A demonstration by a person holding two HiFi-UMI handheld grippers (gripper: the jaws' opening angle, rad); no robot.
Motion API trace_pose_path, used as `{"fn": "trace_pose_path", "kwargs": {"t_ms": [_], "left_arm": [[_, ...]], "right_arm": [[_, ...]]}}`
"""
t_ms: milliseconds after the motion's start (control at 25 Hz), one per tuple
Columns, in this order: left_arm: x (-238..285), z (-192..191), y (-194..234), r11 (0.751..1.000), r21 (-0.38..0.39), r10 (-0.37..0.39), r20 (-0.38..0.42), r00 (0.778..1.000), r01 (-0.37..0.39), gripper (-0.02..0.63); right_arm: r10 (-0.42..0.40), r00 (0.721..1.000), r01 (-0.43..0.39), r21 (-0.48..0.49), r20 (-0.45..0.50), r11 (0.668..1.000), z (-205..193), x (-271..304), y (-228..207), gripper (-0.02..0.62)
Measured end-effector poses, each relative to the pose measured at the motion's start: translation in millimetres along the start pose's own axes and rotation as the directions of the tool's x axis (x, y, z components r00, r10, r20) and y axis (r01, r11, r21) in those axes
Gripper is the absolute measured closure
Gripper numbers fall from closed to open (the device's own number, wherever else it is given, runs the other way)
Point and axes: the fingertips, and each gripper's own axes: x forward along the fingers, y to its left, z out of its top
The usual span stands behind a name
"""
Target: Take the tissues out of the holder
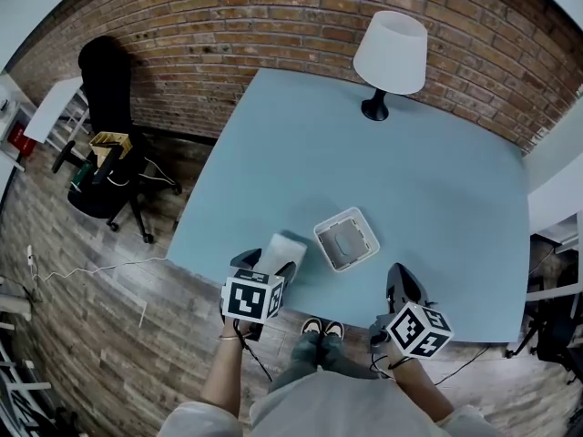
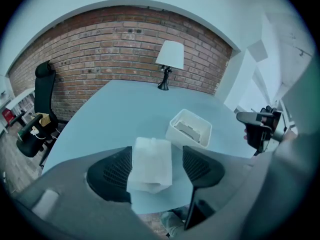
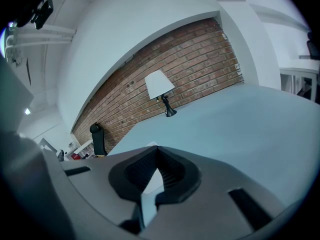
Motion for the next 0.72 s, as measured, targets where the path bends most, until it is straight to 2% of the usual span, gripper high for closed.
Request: {"fn": "trace_pose_path", "kwargs": {"t_ms": [240, 280, 320, 440, 640, 680, 720], "left_arm": [[-20, 19, -41, 0.998, 0.039, -0.042, 0.084, 0.996, 0.039, 0.292], [-23, 25, -48, 0.998, 0.045, -0.046, 0.109, 0.993, 0.041, 0.349], [-26, 31, -57, 0.998, 0.056, -0.049, 0.133, 0.990, 0.042, 0.379], [-29, 47, -87, 0.992, 0.117, -0.075, 0.195, 0.978, 0.053, 0.420], [-33, 63, -136, 0.977, 0.204, -0.125, 0.288, 0.949, 0.067, 0.423], [-33, 67, -144, 0.975, 0.213, -0.125, 0.309, 0.943, 0.060, 0.439], [-33, 71, -150, 0.974, 0.222, -0.126, 0.328, 0.936, 0.054, 0.507]], "right_arm": [[0.010, 1.000, -0.010, 0.001, 0.012, 1.000, 3, -1, 4, 0.591], [0.012, 1.000, -0.012, 0.001, 0.015, 1.000, 4, -1, 5, 0.591], [0.013, 1.000, -0.013, 0.001, 0.019, 1.000, 5, -2, 5, 0.591], [0.011, 0.999, -0.012, 0.004, 0.036, 1.000, 8, -5, 6, 0.591], [-0.003, 0.998, 0.002, 0.013, 0.068, 1.000, 14, -16, 2, 0.591], [-0.009, 0.997, 0.008, 0.014, 0.074, 1.000, 16, -19, 0, 0.591], [-0.016, 0.997, 0.015, 0.015, 0.080, 1.000, 18, -21, -3, 0.591]]}}
